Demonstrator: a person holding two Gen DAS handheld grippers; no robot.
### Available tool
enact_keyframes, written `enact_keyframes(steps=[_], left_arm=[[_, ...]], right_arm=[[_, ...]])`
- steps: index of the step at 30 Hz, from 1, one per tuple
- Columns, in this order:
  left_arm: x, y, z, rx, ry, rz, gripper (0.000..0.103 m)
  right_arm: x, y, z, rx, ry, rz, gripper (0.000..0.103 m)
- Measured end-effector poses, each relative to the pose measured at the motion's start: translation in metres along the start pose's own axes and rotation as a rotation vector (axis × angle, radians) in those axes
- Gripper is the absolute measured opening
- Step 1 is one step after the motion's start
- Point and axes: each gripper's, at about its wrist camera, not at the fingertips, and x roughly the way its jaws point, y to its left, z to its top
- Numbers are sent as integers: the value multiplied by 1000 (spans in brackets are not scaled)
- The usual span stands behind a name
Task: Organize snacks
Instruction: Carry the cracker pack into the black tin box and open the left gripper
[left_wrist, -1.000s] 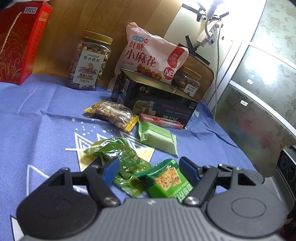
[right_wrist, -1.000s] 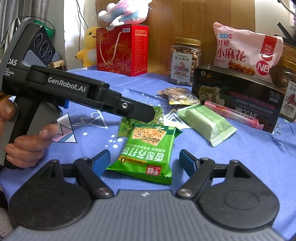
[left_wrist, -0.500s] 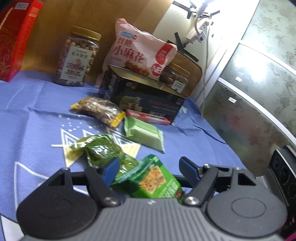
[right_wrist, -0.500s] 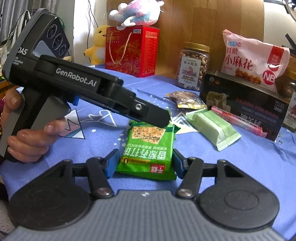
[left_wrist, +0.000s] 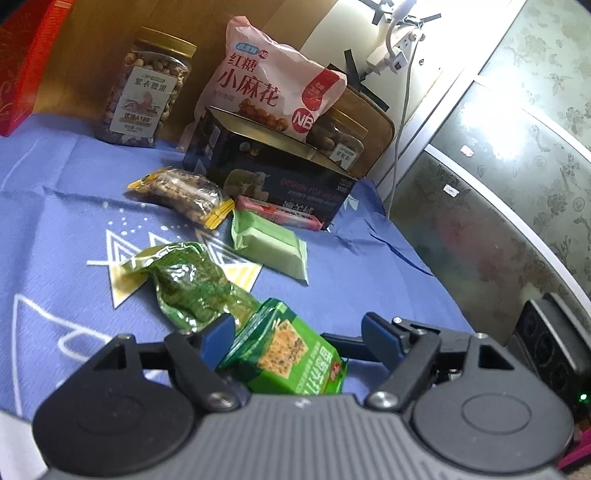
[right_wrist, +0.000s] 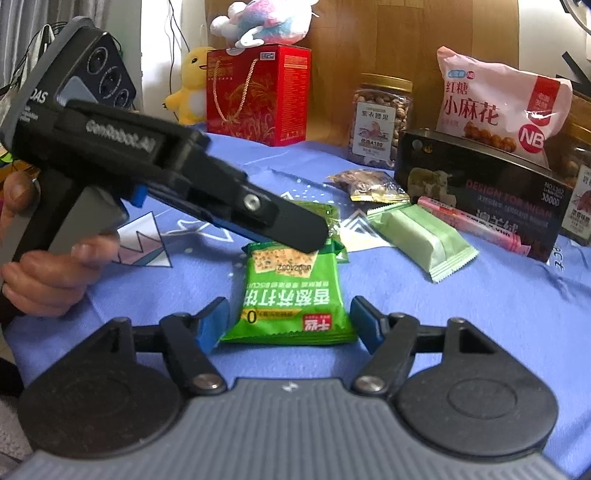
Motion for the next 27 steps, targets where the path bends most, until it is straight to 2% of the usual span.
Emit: enact_keyframes(steps=[4, 7, 8, 9, 10, 11, 12, 13, 16, 19, 24, 27], left_arm=[[-1, 1, -3, -11, 35, 44, 78], [3, -6, -5, 20, 58, 51, 77], [5, -8, -5, 29, 68, 47, 75], [9, -12, -6, 38, 85, 42, 68], [13, -15, -7, 50, 104, 41, 63], [16, -19, -9, 65, 115, 42, 52], [18, -22, -10, 75, 122, 44, 47], [19, -25, -10, 81, 127, 41, 47], [18, -29, -1, 76, 131, 33, 43], [18, -36, 25, 97, 101, 25, 42], [24, -49, 98, 182, -22, 44, 44], [43, -46, 141, 214, -86, 78, 46]], right_arm=[[-4, -3, -3, 9, 2, 10, 75], [-8, -4, -6, 7, 8, -10, 83], [-10, -6, -7, 13, 10, -11, 83], [-12, -8, -9, 22, 9, -6, 83], [-14, -9, -10, 27, 8, 0, 80], [-16, -10, -12, 25, 4, 1, 68], [-18, -9, -13, 20, -2, -11, 66], [-20, -9, -14, 22, -4, -2, 59], [-25, -11, -14, 24, -20, -5, 57], [-29, -18, -1, 13, -71, -30, 57], [-23, -49, 54, -68, -201, -116, 57], [-3, -82, 91, -66, -242, -145, 58]])
